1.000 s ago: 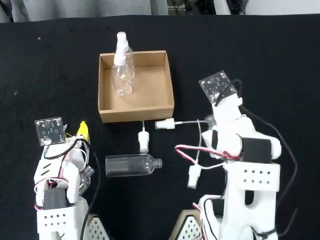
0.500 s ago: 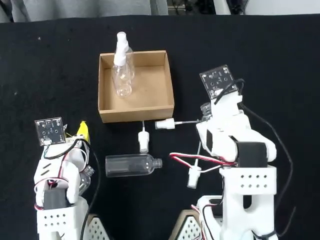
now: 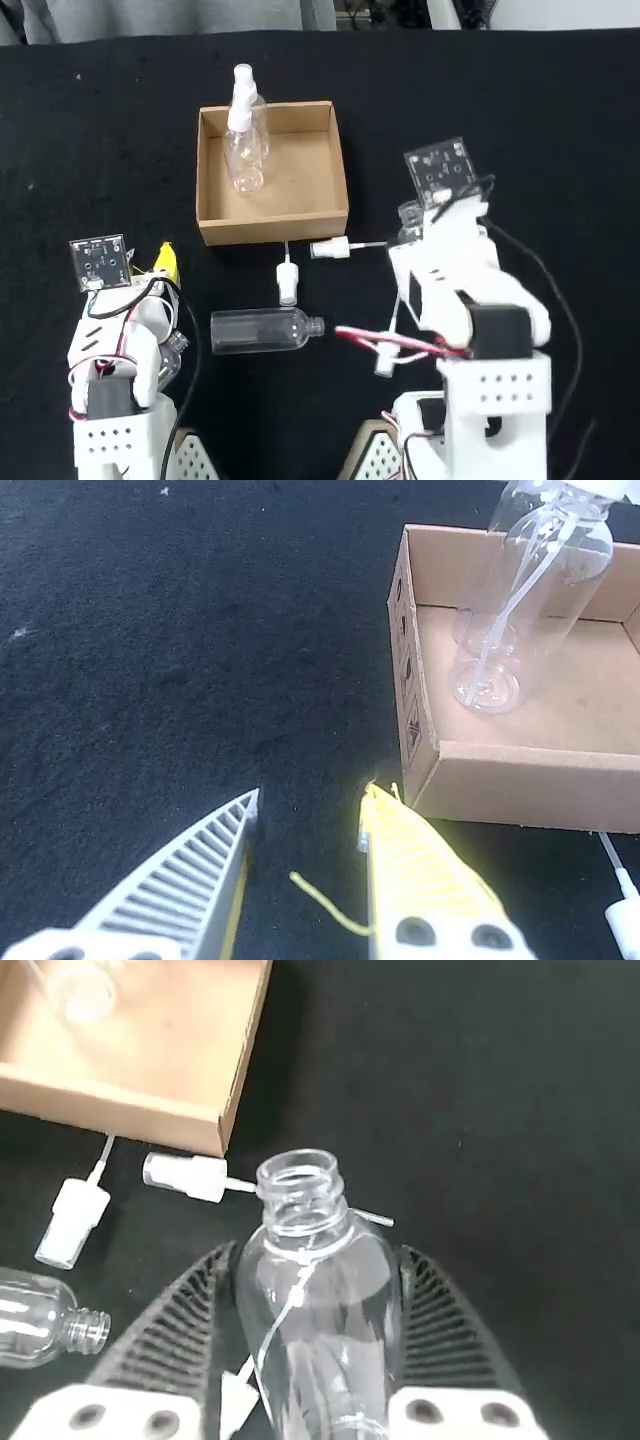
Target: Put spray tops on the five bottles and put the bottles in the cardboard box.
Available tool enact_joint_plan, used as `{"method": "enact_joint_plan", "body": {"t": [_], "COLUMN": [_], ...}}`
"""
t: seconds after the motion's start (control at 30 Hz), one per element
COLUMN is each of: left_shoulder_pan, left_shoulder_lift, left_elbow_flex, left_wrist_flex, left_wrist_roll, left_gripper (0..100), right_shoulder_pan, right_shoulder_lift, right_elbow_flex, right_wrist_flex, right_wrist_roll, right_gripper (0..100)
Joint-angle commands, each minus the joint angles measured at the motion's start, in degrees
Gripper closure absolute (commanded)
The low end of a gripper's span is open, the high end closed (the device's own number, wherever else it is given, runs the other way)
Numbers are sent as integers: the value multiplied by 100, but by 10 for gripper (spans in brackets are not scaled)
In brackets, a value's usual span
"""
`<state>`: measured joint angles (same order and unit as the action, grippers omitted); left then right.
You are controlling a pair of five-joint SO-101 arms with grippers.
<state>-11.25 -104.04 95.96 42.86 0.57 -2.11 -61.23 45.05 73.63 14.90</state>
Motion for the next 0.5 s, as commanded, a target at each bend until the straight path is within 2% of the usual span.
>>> {"method": "enact_joint_plan", "body": {"t": [0.0,0.47], "left_shoulder_pan": [-22,-4], "left_shoulder_lift": [-44,-44], "left_elbow_flex": [145,145], "left_wrist_flex": [9,9], "left_wrist_roll": [18,18], "left_gripper": [840,840], "right_shoulder_pan": [-62,-53], "right_shoulder_lift": [-418,-1490], "right_elbow_flex": [268,1349], "right_wrist_flex": [-387,-721], "right_wrist_roll": [-44,-53], "right_gripper": [906,904]}}
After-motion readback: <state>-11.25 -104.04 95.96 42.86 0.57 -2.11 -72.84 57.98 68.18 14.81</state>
